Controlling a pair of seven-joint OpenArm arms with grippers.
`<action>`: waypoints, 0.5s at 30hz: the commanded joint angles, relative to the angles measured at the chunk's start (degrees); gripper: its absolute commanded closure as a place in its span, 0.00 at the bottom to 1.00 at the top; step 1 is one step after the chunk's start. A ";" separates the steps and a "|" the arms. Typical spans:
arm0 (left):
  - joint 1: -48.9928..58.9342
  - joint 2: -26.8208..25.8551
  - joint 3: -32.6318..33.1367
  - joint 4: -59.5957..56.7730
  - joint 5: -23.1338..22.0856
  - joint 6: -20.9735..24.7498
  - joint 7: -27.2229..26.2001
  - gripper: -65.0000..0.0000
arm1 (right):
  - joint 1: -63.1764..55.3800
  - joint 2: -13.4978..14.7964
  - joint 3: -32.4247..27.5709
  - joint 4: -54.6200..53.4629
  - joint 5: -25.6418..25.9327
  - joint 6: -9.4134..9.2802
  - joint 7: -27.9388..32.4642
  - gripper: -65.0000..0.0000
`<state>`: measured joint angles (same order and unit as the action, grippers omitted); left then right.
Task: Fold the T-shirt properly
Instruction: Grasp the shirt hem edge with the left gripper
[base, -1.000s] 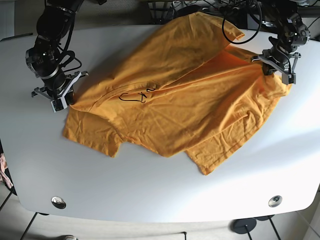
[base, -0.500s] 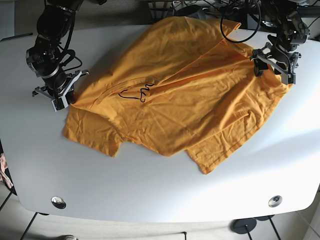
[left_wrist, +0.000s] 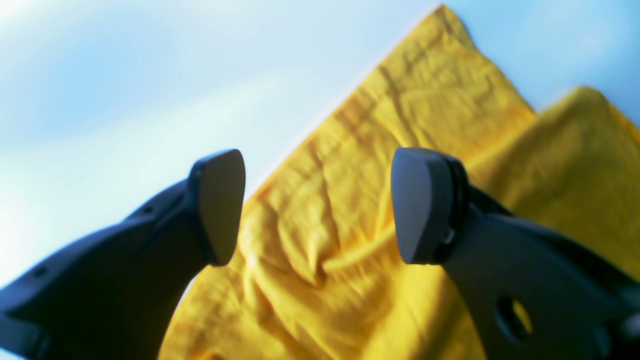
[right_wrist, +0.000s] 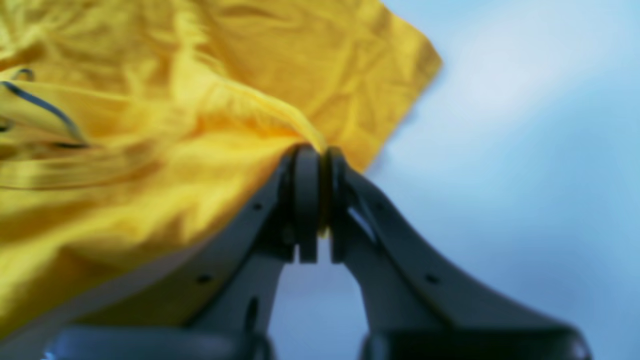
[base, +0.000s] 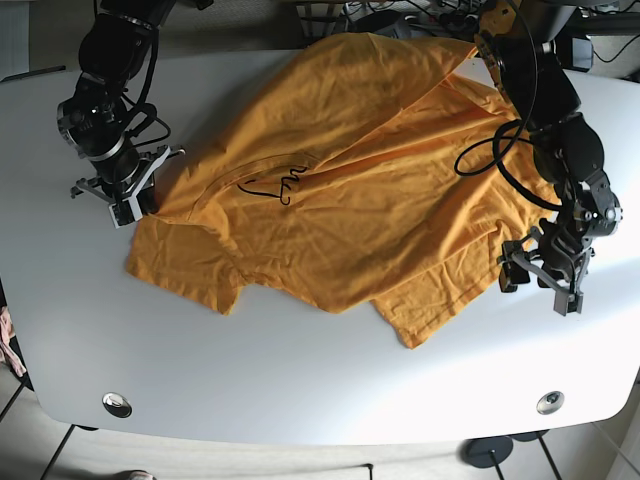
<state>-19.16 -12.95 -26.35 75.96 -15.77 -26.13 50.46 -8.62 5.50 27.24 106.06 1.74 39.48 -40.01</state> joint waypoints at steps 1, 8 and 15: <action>-6.56 -0.72 2.66 -6.65 1.31 -0.29 -4.87 0.34 | 0.49 0.61 0.32 1.15 0.24 -0.23 1.20 0.97; -22.82 -0.98 11.89 -41.90 6.76 -0.29 -24.65 0.34 | 0.58 0.61 0.32 0.97 0.24 -0.32 1.28 0.97; -24.84 -3.01 18.66 -53.85 8.34 -0.38 -32.21 0.34 | 0.58 0.52 0.32 0.97 0.68 -0.32 1.37 0.97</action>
<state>-41.76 -16.10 -7.33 21.41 -7.05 -26.33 19.03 -8.62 5.50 27.35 106.06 1.72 39.24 -40.07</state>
